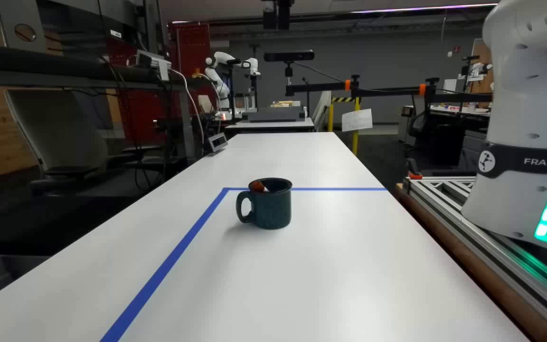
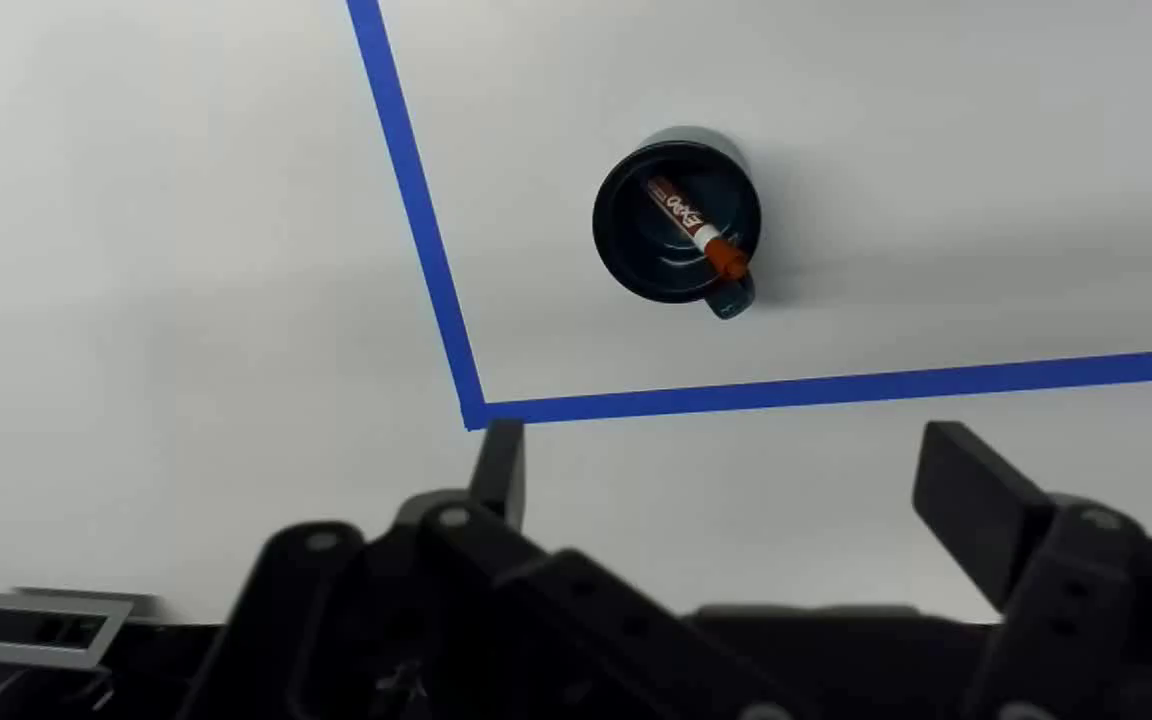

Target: Take the marker out of the mug.

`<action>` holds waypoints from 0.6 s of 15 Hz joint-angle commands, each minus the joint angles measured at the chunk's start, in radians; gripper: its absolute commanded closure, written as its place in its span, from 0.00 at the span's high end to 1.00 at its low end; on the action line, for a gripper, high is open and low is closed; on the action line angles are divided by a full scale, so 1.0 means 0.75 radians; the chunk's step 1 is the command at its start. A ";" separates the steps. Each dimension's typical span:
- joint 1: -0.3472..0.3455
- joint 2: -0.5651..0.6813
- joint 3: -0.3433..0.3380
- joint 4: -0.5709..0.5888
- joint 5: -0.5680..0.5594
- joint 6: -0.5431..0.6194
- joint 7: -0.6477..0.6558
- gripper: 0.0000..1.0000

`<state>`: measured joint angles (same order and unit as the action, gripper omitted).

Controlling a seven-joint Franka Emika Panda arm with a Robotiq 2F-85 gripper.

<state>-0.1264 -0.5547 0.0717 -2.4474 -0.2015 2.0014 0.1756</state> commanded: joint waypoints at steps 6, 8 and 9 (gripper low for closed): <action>0.035 0.000 -0.032 -0.010 -0.024 0.040 -0.048 1.00; 0.050 0.018 -0.054 -0.054 -0.098 0.181 -0.173 1.00; 0.050 0.037 -0.063 -0.071 -0.128 0.242 -0.221 1.00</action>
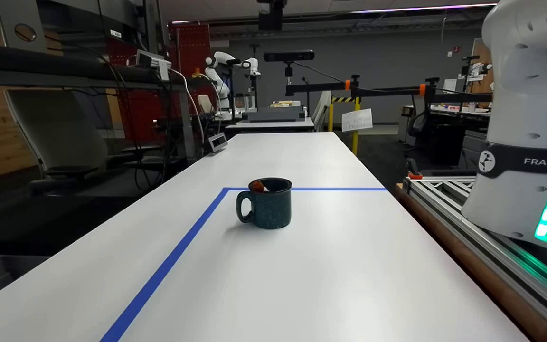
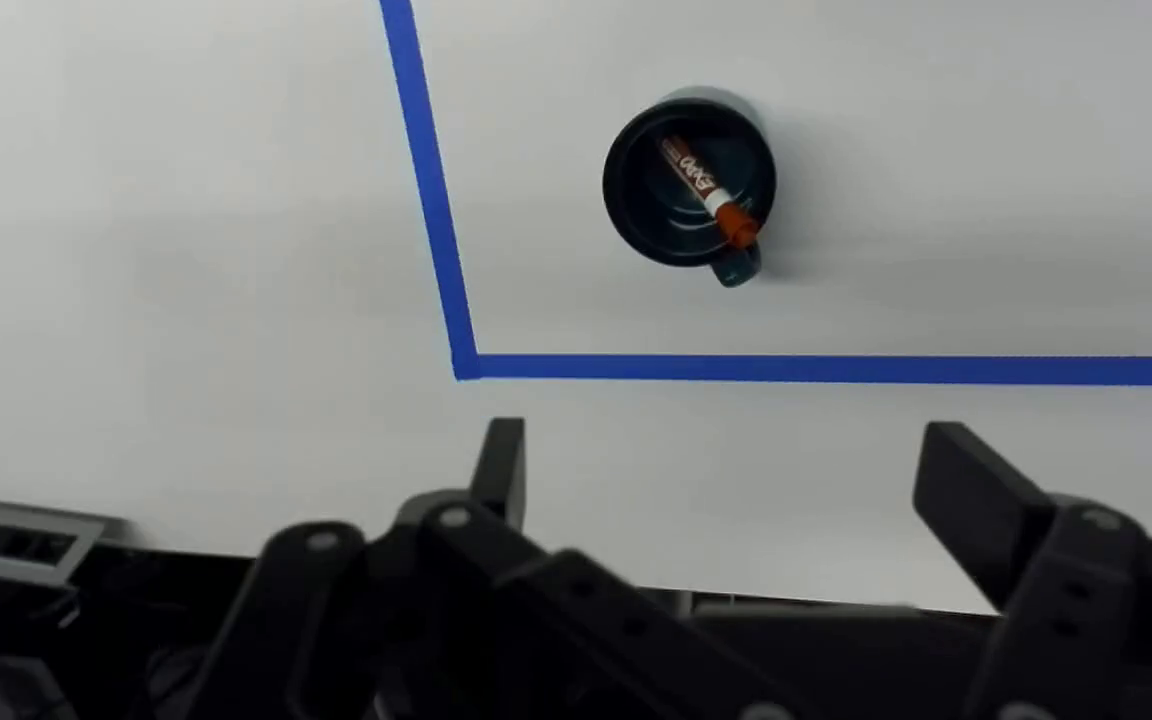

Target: Take the marker out of the mug.

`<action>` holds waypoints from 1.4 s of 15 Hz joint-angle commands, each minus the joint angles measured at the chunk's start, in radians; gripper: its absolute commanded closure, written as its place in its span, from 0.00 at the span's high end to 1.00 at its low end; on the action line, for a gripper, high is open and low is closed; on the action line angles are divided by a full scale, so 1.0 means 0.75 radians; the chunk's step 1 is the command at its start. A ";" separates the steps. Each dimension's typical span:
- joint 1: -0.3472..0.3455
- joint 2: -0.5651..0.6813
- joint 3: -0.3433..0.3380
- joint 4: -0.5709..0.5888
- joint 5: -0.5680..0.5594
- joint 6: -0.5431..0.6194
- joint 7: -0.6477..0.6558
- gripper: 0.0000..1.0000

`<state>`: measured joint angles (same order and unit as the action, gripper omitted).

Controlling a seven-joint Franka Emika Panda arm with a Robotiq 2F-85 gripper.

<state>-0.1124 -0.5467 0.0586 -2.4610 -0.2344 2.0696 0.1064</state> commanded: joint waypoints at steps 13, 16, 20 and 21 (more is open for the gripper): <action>0.336 0.352 -0.451 -0.317 0.219 0.933 -1.131 1.00; 0.264 0.362 -0.382 -0.306 0.195 0.907 -1.084 1.00; 0.292 0.367 -0.395 -0.298 0.210 0.879 -1.181 1.00; 0.284 0.369 -0.387 -0.302 0.197 0.871 -1.204 1.00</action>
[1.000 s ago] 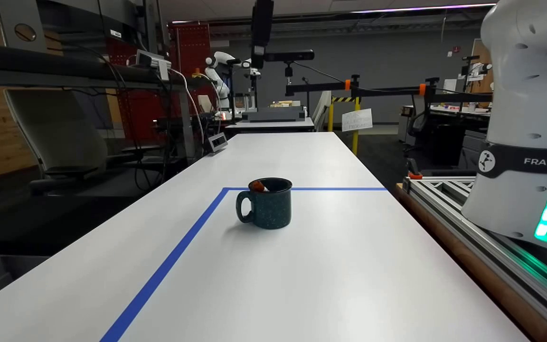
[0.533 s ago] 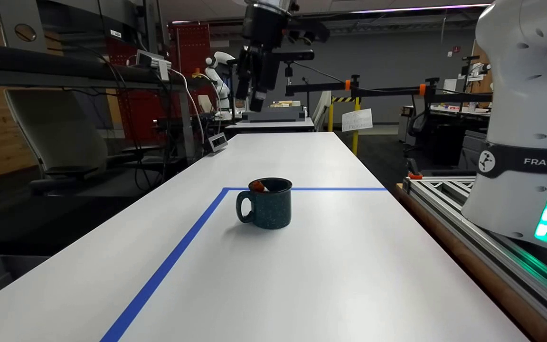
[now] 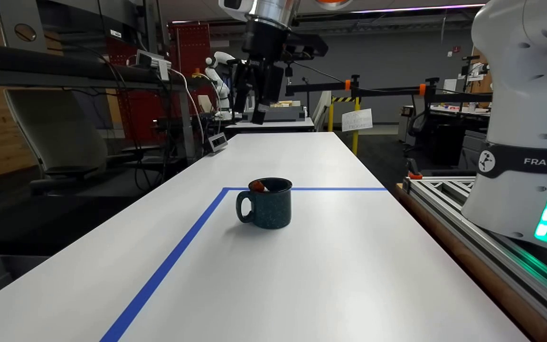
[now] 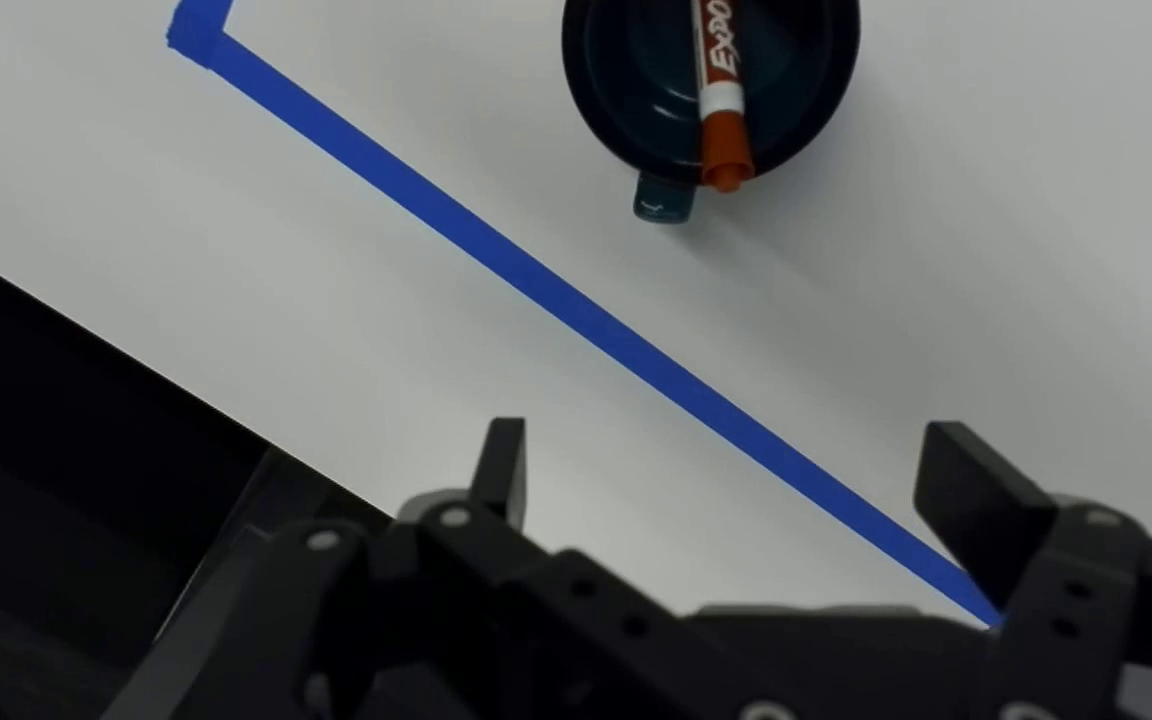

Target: Take the marker out of the mug.

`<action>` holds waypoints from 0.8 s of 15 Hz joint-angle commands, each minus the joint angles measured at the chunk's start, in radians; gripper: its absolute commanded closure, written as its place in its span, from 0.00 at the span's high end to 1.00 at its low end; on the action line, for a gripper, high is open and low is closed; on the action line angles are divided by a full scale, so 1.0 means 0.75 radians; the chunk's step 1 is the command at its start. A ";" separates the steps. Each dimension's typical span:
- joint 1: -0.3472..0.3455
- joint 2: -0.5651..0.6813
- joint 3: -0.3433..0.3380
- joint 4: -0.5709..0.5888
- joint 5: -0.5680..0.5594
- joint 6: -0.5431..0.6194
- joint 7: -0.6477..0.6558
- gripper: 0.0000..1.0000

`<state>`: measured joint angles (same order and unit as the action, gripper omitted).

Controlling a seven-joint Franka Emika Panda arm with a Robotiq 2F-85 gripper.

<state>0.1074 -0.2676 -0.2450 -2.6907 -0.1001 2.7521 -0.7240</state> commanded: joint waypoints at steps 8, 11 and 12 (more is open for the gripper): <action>-0.016 0.051 -0.017 -0.070 0.112 -0.047 -0.419 1.00; -0.025 0.092 -0.039 -0.069 0.192 -0.035 -0.536 1.00; -0.028 0.113 -0.046 -0.064 0.223 -0.027 -0.573 1.00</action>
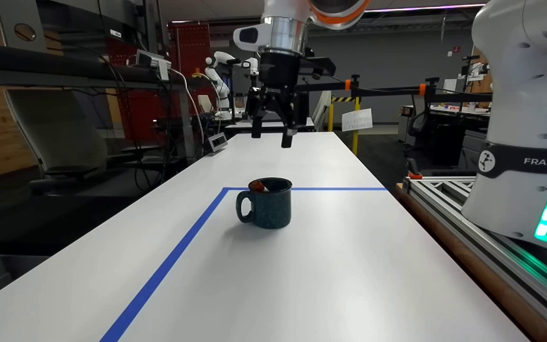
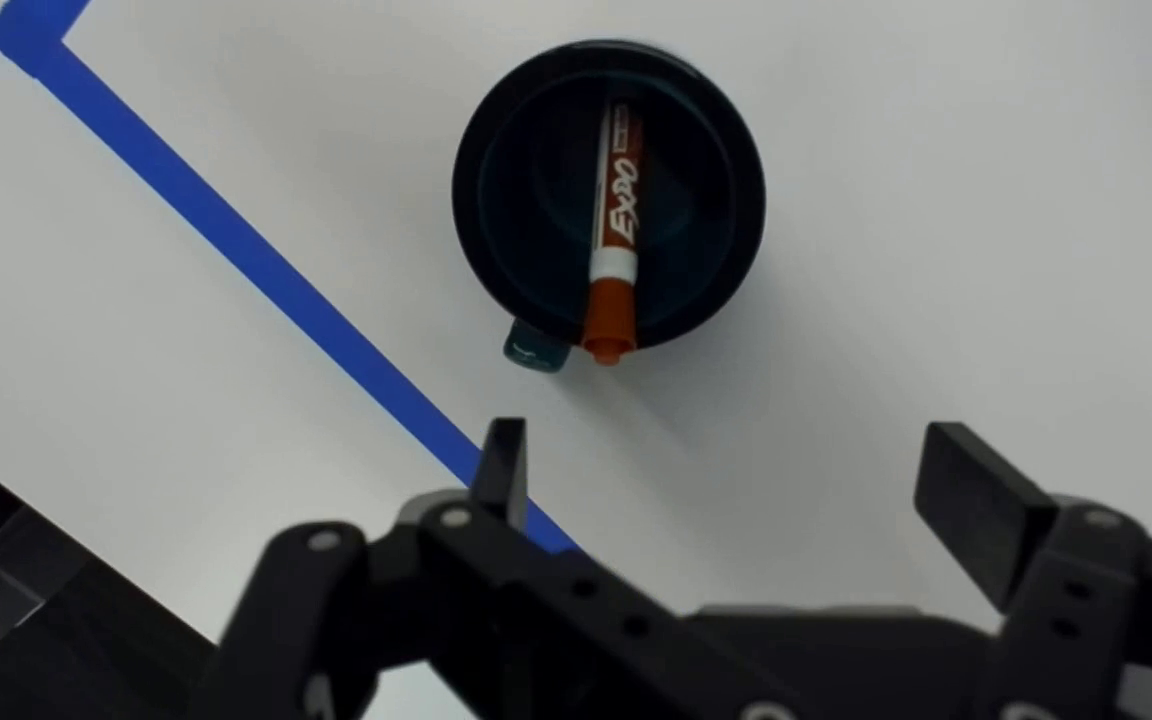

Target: Take the marker out of the mug.

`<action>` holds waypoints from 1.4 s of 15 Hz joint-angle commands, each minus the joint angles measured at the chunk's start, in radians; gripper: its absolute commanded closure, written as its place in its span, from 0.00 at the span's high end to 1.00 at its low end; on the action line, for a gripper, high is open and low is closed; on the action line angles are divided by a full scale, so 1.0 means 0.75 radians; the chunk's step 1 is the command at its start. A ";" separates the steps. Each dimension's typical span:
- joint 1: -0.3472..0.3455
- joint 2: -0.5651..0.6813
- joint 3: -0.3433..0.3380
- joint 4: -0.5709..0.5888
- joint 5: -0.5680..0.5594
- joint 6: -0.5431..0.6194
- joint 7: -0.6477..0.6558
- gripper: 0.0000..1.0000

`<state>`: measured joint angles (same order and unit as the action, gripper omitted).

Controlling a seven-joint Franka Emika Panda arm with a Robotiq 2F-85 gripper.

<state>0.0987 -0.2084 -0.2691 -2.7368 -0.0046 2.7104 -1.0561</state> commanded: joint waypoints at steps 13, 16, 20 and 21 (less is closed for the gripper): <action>0.005 0.295 -0.030 0.087 0.619 0.164 -0.531 0.58; -0.003 0.338 -0.018 0.123 0.767 0.166 -0.623 0.43; -0.008 0.409 0.010 0.176 0.934 0.173 -0.749 0.43; -0.010 0.426 0.018 0.189 0.962 0.171 -0.775 0.45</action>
<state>0.0934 0.0625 -0.2756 -2.6330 0.6307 2.8225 -1.5626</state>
